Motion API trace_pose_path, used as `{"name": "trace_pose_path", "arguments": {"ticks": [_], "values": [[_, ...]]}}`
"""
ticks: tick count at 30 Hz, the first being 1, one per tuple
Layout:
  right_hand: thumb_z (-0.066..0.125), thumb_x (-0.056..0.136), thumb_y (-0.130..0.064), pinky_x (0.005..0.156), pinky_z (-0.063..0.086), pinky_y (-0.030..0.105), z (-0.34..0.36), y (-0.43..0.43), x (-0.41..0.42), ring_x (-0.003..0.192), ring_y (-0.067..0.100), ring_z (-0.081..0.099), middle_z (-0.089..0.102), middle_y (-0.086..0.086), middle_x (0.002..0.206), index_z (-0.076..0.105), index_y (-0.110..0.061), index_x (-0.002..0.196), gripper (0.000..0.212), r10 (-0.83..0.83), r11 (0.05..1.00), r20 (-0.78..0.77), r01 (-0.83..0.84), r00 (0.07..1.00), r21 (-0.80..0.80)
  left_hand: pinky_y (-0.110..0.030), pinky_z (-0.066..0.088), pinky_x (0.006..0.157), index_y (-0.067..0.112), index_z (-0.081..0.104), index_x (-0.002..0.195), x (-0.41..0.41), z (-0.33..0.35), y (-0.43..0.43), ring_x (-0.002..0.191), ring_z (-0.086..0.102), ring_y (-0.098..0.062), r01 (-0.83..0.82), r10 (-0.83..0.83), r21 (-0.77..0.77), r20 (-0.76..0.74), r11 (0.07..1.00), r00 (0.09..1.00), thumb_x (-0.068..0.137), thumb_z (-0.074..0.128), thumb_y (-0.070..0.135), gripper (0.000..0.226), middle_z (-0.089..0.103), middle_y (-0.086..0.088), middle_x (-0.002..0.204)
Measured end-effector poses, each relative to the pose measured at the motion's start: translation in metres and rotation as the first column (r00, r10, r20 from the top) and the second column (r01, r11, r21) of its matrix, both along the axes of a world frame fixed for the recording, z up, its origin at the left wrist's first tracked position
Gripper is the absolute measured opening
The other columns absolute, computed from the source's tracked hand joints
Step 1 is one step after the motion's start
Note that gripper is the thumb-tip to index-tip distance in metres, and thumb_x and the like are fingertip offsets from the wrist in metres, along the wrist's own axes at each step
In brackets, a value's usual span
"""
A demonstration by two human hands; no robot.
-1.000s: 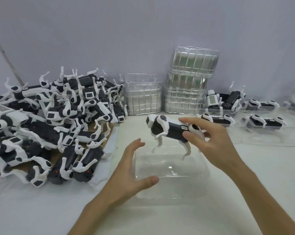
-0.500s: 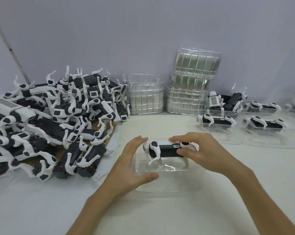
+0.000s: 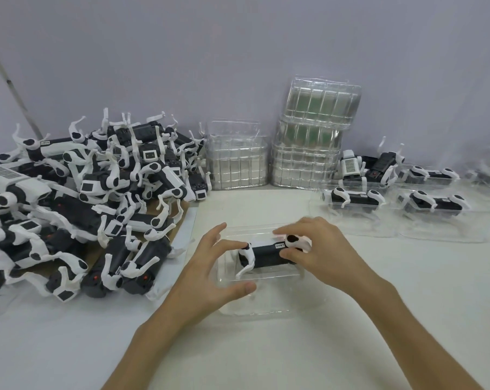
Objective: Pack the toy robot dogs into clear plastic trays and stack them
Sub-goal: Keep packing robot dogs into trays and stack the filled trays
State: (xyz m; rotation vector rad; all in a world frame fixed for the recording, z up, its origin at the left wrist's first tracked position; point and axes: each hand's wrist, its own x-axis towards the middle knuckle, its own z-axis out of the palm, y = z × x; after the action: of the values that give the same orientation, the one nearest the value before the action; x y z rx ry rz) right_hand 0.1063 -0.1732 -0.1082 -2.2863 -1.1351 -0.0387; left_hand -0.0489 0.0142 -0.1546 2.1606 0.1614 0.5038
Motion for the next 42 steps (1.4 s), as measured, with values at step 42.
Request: {"name": "trace_pose_path", "arguments": {"ticks": [42], "values": [[0.063,0.092,-0.034,0.104,0.042,0.039,0.024,0.075,-0.039,0.119,0.007,0.051,0.051,-0.016,0.132,0.058,-0.03,0.128,0.036,0.212,0.944,0.092,-0.229,0.973,0.238,-0.039,0.039,0.11,0.023,0.056,0.132,0.007,-0.011,-0.009,0.144,0.033,-0.014,-0.196,0.167,0.3,0.122,0.933,0.978,0.093,0.065,0.027,0.04,0.033,0.007,0.155]]}}
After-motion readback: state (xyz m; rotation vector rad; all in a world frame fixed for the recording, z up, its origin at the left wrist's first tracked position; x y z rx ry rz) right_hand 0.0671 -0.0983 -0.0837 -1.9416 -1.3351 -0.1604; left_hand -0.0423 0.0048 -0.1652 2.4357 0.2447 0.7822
